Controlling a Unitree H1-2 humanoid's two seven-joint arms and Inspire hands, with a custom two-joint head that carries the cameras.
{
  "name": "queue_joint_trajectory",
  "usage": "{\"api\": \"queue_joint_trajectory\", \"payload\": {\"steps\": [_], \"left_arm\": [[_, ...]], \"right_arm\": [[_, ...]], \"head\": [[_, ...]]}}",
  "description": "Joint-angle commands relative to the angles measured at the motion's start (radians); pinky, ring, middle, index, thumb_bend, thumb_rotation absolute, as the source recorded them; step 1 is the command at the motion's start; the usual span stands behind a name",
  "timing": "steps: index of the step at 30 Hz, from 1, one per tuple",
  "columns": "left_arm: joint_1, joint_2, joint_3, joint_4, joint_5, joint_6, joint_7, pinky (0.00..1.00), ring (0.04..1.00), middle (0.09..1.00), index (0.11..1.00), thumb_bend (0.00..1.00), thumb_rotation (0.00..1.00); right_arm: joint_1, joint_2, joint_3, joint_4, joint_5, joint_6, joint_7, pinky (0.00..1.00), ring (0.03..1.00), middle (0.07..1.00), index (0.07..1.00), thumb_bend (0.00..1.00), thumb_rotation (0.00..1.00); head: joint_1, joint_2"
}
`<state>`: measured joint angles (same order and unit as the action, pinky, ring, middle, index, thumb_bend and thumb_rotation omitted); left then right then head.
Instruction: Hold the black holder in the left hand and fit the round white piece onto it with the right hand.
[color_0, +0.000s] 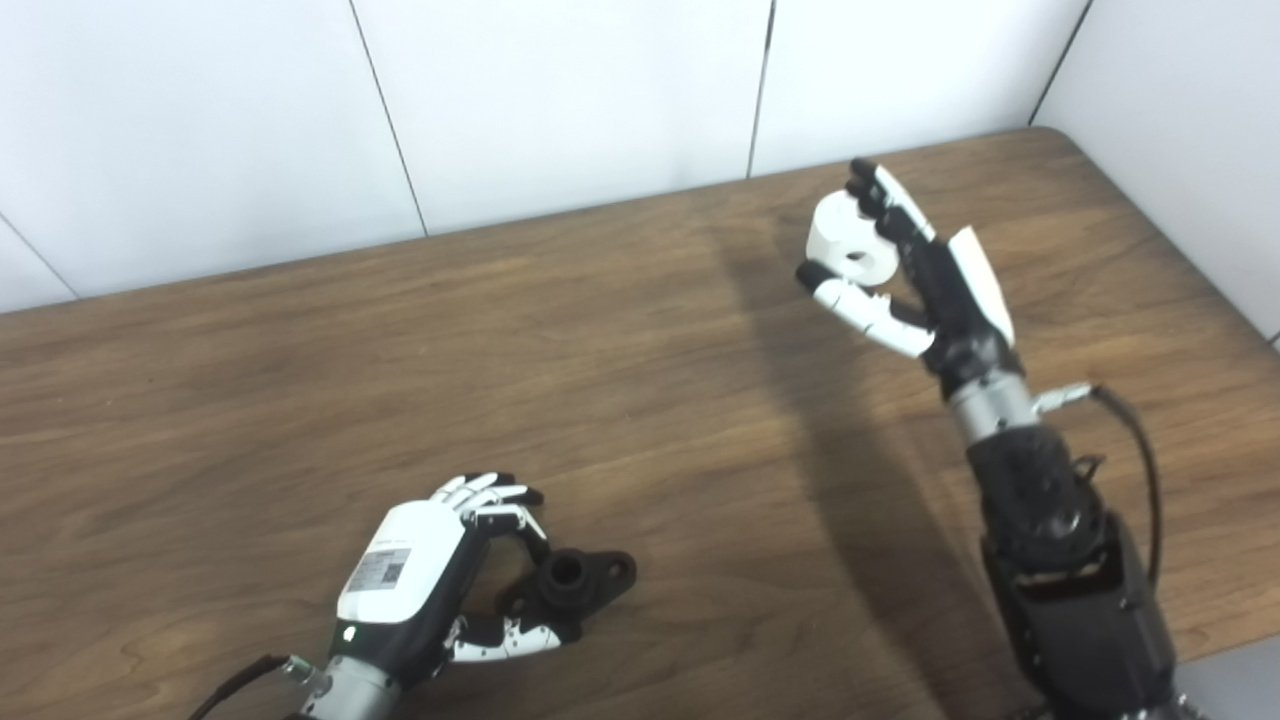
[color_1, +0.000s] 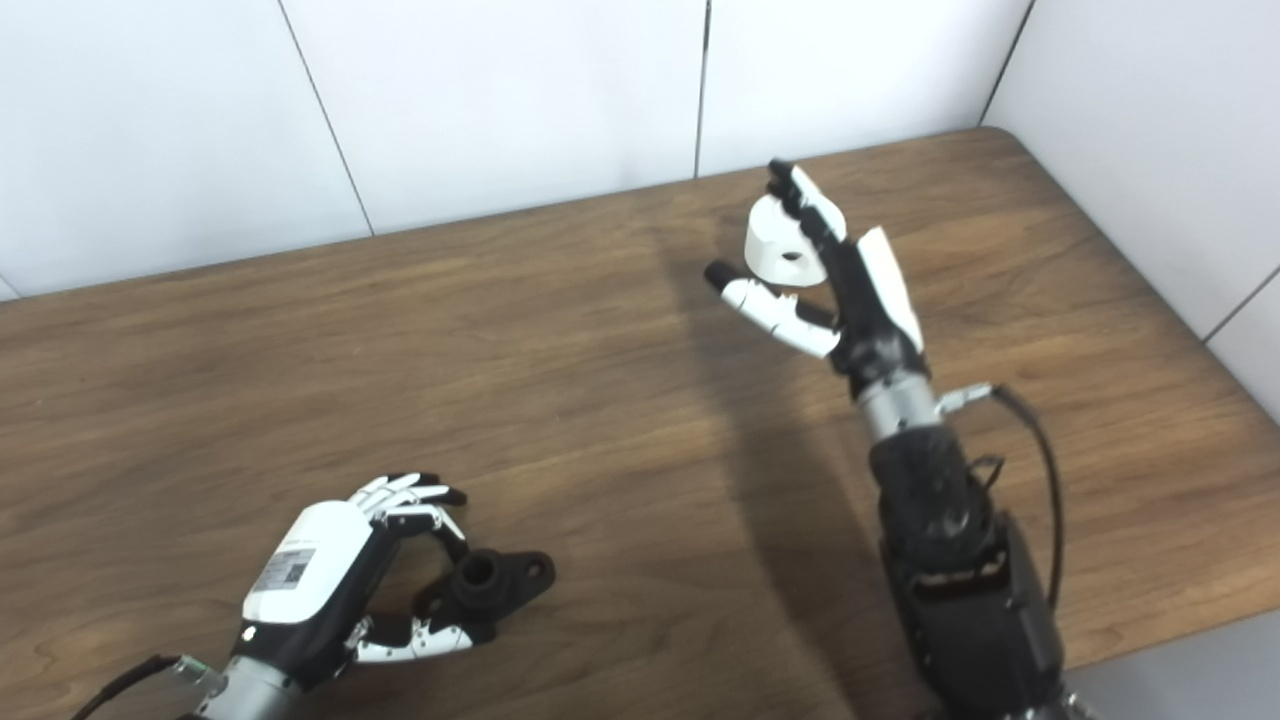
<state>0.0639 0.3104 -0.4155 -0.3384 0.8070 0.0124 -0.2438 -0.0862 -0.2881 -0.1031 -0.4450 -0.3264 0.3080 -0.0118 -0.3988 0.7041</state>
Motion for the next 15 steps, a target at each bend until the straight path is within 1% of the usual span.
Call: {"api": "queue_joint_trajectory", "payload": {"steps": [1, 2, 4, 5, 9, 11, 14, 15], "left_arm": [[0.031, 0.027, -0.014, 0.053, 0.011, 0.007, -0.047, 0.92, 0.877, 0.789, 0.486, 0.52, 0.04], [0.031, 0.028, -0.014, 0.056, 0.012, 0.005, -0.045, 0.92, 0.880, 0.790, 0.486, 0.52, 0.04], [0.033, 0.029, -0.013, 0.060, 0.012, 0.000, -0.041, 0.93, 0.882, 0.790, 0.486, 0.52, 0.04], [0.034, 0.029, -0.012, 0.064, 0.013, -0.003, -0.037, 0.93, 0.883, 0.790, 0.486, 0.52, 0.04], [0.036, 0.029, -0.010, 0.080, 0.014, -0.012, -0.028, 0.93, 0.887, 0.792, 0.486, 0.52, 0.04], [0.036, 0.030, -0.011, 0.091, 0.017, -0.022, -0.017, 0.93, 0.884, 0.792, 0.486, 0.52, 0.05], [0.035, 0.031, -0.013, 0.104, 0.020, -0.031, -0.002, 0.91, 0.882, 0.791, 0.486, 0.52, 0.05], [0.036, 0.030, -0.012, 0.106, 0.017, -0.032, 0.000, 0.91, 0.884, 0.792, 0.486, 0.52, 0.05]], "right_arm": [[-0.058, -0.048, -0.013, -0.010, -0.030, -0.001, 0.012, 0.89, 0.917, 0.919, 0.929, 0.58, 0.58], [-0.071, -0.061, -0.016, -0.007, -0.033, 0.011, 0.019, 0.89, 0.918, 0.920, 0.927, 0.59, 0.59], [-0.098, -0.088, -0.017, 0.001, -0.042, 0.030, 0.033, 0.90, 0.923, 0.919, 0.923, 0.59, 0.58], [-0.109, -0.102, -0.017, 0.008, -0.047, 0.032, 0.039, 0.90, 0.925, 0.918, 0.922, 0.59, 0.58], [-0.150, -0.150, -0.011, 0.047, -0.066, 0.027, 0.062, 0.90, 0.914, 0.918, 0.915, 0.61, 0.57], [-0.171, -0.168, -0.005, 0.065, -0.080, 0.037, 0.076, 0.88, 0.904, 0.915, 0.914, 0.62, 0.55], [-0.199, -0.189, 0.005, 0.094, -0.106, 0.048, 0.091, 0.86, 0.891, 0.908, 0.906, 0.65, 0.50], [-0.208, -0.198, 0.010, 0.106, -0.115, 0.049, 0.095, 0.87, 0.901, 0.911, 0.899, 0.67, 0.48]], "head": [[-0.006, -0.004], [-0.014, -0.010], [-0.014, -0.010], [-0.019, -0.021], [-0.027, -0.031], [-0.032, -0.034], [-0.034, -0.037], [-0.033, -0.038]]}}
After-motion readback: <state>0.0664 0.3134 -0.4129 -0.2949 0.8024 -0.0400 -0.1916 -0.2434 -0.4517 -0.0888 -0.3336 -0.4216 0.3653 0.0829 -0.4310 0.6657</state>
